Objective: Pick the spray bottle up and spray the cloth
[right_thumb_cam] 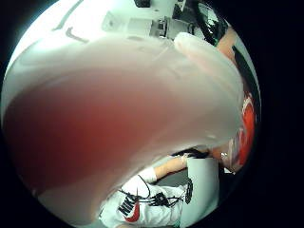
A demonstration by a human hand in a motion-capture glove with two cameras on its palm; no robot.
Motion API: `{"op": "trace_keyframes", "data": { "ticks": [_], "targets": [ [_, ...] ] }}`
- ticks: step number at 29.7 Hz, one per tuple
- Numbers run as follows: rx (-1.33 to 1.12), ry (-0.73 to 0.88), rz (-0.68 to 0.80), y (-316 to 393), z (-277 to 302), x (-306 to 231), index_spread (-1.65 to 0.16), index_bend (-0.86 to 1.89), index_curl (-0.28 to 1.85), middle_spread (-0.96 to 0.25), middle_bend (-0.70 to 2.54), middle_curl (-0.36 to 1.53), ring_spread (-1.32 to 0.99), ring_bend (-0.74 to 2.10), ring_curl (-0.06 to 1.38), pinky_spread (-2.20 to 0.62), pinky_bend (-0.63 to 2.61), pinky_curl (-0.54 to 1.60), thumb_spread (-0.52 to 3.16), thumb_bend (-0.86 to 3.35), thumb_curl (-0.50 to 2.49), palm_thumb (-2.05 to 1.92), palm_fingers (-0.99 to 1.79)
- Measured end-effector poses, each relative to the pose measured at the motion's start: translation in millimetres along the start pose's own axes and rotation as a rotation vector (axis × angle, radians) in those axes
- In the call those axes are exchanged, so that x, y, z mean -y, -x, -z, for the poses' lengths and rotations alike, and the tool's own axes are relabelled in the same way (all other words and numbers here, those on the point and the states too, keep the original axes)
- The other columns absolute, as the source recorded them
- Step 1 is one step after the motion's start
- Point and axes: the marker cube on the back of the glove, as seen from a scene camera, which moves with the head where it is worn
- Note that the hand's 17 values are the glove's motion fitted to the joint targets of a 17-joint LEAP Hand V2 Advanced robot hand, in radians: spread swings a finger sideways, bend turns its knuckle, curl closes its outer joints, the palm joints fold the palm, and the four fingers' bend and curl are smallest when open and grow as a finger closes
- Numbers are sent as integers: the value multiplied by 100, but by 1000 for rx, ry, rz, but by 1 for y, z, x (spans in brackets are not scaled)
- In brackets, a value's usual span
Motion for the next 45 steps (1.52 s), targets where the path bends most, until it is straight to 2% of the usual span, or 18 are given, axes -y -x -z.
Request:
{"op": "trace_keyframes", "data": {
  "ticks": [13, 21, 24, 28, 33, 37, 45],
  "targets": [
    [-17, -38, -11, -21, -22, 15, -23, 14, 37, -10, 54, 47, -9, 53, 41, 18, 16, 27, 88, -3, 56, 89, 113],
    [-39, 2, -52, -25, -22, 12, -23, 15, 38, -10, 52, 46, -10, 51, 40, 18, 17, 27, 89, -3, 55, 89, 112],
    [-46, 31, -52, -27, -23, 10, -24, 17, 38, -10, 49, 45, -10, 46, 39, 18, 17, 27, 92, -4, 53, 86, 107],
    [-41, 74, -29, -18, -21, 11, -26, 13, 38, -9, 39, 42, -10, 39, 38, 18, 20, 29, 95, -3, 52, 85, 85],
    [-63, 77, 7, 8, 18, 3, -29, 9, 34, -8, 33, 40, -8, 35, 37, 19, 23, 31, 97, -3, 49, 83, 72],
    [-218, 90, 13, 17, 65, -10, -30, 10, 32, -7, 31, 39, -7, 34, 35, 20, 24, 31, 99, -3, 48, 81, 72],
    [-783, 178, -69, 7, 130, -36, -31, 14, 31, -7, 31, 39, -5, 34, 35, 22, 18, 30, 102, -4, 44, 75, 77]
  ]
}}
